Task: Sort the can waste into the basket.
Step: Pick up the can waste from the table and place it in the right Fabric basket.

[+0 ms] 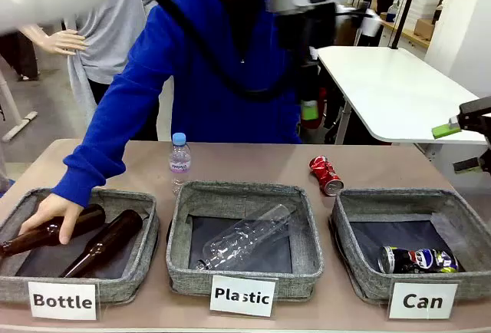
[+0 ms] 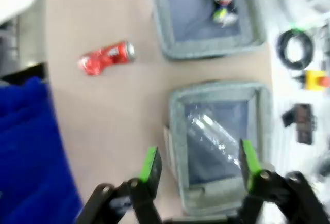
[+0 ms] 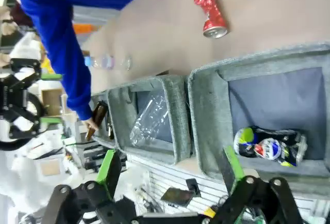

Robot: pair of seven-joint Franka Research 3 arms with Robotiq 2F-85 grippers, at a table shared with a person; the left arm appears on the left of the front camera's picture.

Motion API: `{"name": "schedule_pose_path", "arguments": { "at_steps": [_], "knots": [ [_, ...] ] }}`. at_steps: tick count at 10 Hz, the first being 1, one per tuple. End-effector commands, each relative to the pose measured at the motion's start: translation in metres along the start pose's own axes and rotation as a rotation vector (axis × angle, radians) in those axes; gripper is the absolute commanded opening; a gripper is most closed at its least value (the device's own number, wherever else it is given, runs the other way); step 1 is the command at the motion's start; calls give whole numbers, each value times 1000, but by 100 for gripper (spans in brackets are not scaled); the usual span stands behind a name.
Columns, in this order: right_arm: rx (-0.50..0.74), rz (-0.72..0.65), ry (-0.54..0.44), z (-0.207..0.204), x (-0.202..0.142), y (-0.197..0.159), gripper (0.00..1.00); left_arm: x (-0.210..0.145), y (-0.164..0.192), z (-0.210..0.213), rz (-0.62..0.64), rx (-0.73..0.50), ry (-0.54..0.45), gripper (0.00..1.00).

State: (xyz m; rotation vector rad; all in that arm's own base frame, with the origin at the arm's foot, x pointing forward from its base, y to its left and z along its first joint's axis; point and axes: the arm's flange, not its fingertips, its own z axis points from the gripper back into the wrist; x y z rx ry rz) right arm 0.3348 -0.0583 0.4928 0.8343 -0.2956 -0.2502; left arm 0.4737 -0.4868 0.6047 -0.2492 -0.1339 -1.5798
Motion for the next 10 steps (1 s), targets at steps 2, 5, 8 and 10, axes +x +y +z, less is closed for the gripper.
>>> {"name": "schedule_pose_path", "arguments": {
  "at_steps": [2,5,8,10],
  "knots": [
    [-19,-108,-70,-5,-6,-22,100,-142,-98,-71,15,-27,-6,77],
    [-13,-139,-95,3,-2,-25,100,-137,-97,-79,-41,-28,4,77],
    [-24,-145,-83,3,-3,-30,100,-133,-93,-80,-34,-34,4,77],
    [-23,-148,-82,2,-2,-30,100,-138,-88,-73,-34,-20,0,77]
  ]
}}
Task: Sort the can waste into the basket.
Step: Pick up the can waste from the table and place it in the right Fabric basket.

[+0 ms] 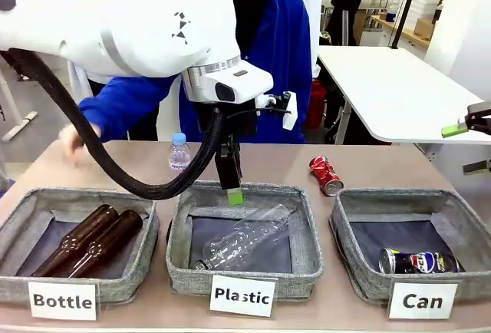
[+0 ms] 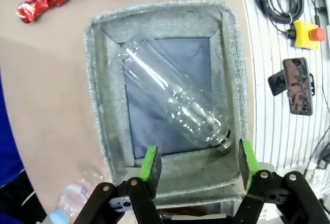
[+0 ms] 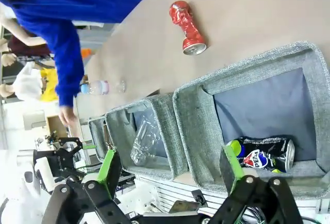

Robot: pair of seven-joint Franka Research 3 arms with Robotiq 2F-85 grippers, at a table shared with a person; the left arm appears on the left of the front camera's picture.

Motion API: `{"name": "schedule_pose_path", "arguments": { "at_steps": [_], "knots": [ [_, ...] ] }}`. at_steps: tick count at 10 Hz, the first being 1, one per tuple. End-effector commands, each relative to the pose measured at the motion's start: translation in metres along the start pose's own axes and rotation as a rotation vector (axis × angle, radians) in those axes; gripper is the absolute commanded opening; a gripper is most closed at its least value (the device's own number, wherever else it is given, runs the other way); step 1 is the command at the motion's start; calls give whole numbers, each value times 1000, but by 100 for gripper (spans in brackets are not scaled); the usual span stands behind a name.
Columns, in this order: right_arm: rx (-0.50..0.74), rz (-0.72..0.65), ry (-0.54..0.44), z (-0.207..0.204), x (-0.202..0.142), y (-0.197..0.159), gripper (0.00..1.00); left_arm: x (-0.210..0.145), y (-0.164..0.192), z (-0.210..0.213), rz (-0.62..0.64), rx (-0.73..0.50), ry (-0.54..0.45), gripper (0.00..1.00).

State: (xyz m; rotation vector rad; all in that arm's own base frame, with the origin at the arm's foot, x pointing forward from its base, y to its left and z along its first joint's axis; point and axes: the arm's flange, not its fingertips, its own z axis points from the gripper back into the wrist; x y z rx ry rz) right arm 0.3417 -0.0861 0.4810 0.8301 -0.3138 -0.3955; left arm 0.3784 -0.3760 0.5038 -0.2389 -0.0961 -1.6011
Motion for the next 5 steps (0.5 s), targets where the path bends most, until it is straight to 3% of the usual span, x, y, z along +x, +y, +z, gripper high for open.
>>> {"name": "schedule_pose_path", "arguments": {
  "at_steps": [1,3,5],
  "knots": [
    [-8,-27,-4,-6,-17,-5,100,-23,6,19,-1,19,-55,77],
    [18,-24,-2,-12,-22,4,100,-90,19,65,123,55,-158,77],
    [111,-28,-19,-37,-26,34,100,-184,15,102,287,29,-320,77]
  ]
}}
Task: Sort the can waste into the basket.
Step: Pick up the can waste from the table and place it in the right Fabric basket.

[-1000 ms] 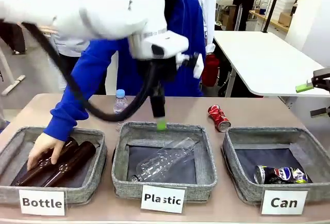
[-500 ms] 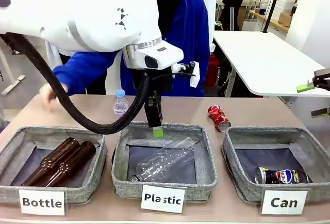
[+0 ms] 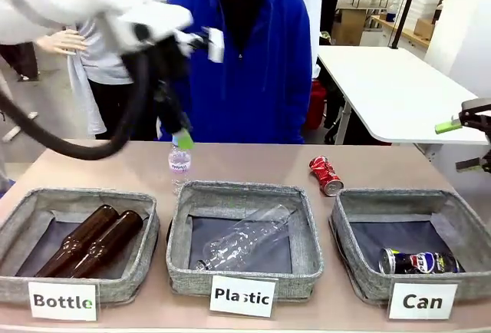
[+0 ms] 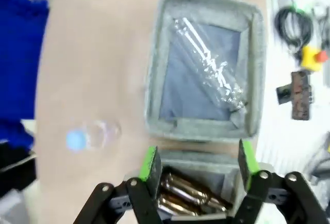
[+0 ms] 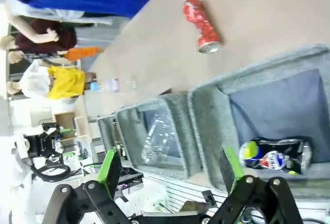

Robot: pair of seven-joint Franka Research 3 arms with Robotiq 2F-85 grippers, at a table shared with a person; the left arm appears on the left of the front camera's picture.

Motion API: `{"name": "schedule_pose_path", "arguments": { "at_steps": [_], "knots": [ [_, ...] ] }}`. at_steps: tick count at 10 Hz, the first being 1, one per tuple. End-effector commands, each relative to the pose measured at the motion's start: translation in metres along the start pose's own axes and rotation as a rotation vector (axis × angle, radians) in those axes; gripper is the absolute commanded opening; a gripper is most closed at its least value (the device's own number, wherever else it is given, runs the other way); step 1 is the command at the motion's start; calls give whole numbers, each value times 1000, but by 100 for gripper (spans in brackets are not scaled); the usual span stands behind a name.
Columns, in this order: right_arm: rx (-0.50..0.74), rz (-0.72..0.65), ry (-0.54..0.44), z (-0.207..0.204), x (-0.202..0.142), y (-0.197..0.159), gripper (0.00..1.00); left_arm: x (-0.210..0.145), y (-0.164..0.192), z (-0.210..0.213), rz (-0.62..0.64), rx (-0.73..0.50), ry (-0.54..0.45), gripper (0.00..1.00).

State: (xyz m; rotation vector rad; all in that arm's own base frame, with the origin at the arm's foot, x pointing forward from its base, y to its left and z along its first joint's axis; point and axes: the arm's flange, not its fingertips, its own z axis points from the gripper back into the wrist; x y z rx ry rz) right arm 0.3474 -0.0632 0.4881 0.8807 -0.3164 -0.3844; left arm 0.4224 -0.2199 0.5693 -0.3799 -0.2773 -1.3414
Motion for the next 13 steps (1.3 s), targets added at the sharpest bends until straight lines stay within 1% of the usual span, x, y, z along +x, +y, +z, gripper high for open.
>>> {"name": "schedule_pose_path", "arguments": {
  "at_steps": [1,2,3,4,5,6,7,8,9,10,13],
  "knots": [
    [114,-21,-16,-45,-20,31,100,-87,-1,29,160,-24,-163,77],
    [159,-29,49,-67,-19,53,100,-126,4,38,245,-46,-246,77],
    [187,-35,144,-86,-17,68,100,-176,10,45,357,-87,-390,77],
    [224,-57,259,-102,-13,78,100,-228,12,48,461,-141,-580,77],
    [341,-139,435,-107,-6,82,100,-279,12,46,523,-196,-805,77],
    [386,-175,463,-110,7,74,100,-337,10,37,590,-204,-1130,77],
    [410,-190,457,-109,19,63,100,-374,10,23,662,-183,-1367,77],
    [420,-167,417,-102,24,50,100,-384,5,4,683,-183,-1501,77],
    [425,-155,405,-92,28,39,100,-375,2,-12,625,-182,-1498,77],
    [404,-175,457,-111,9,59,100,-392,-4,24,674,-197,-1022,77],
    [404,-175,457,-111,9,59,100,-392,-4,24,674,-197,-1022,77]
  ]
}}
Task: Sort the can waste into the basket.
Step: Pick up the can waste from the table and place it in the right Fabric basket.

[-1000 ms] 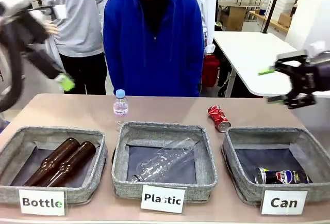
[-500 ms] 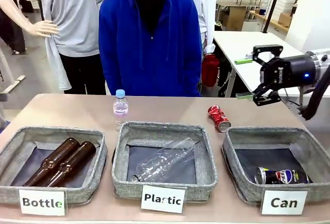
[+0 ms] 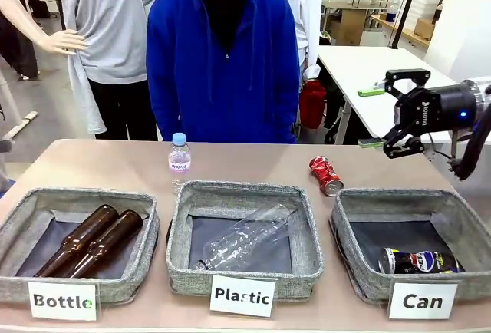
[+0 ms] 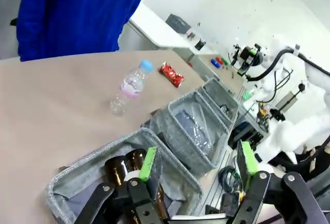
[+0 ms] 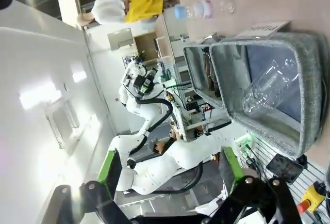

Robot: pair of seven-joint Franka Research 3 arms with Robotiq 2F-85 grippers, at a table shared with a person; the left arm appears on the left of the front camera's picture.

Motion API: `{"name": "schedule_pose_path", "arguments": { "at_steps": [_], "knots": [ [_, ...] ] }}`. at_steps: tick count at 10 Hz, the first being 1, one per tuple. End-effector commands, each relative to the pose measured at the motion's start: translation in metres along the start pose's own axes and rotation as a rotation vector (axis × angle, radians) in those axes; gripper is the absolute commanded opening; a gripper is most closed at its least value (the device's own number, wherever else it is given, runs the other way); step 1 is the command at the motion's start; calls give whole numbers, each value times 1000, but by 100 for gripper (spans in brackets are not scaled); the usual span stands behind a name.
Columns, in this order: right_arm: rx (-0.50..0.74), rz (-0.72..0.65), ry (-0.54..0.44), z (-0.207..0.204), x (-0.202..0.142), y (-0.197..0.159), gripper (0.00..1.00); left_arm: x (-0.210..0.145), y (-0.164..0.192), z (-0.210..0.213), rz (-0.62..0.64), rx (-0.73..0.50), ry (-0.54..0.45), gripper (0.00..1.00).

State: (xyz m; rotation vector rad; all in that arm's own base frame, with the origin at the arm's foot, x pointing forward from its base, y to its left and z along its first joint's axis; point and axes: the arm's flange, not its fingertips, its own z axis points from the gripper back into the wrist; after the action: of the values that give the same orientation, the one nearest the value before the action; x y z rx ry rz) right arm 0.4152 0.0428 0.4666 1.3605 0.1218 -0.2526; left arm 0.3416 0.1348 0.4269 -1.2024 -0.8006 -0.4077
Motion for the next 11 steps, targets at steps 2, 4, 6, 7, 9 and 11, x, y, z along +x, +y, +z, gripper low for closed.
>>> {"name": "schedule_pose_path", "arguments": {
  "at_steps": [2,4,6,7,9,11],
  "knots": [
    [9,-10,-16,1,-2,3,100,1,-5,5,5,-5,20,77],
    [9,-10,-16,1,-2,3,100,1,-5,5,5,-5,20,77],
    [9,-10,-16,1,-2,3,100,1,-5,5,5,-5,20,77],
    [9,-10,-16,1,-2,3,100,1,-5,5,5,-5,20,77],
    [9,-10,-16,1,-2,3,100,1,-5,5,5,-5,20,77],
    [-311,135,-252,-3,-1,13,100,1,-5,5,5,-5,20,77]
  ]
}}
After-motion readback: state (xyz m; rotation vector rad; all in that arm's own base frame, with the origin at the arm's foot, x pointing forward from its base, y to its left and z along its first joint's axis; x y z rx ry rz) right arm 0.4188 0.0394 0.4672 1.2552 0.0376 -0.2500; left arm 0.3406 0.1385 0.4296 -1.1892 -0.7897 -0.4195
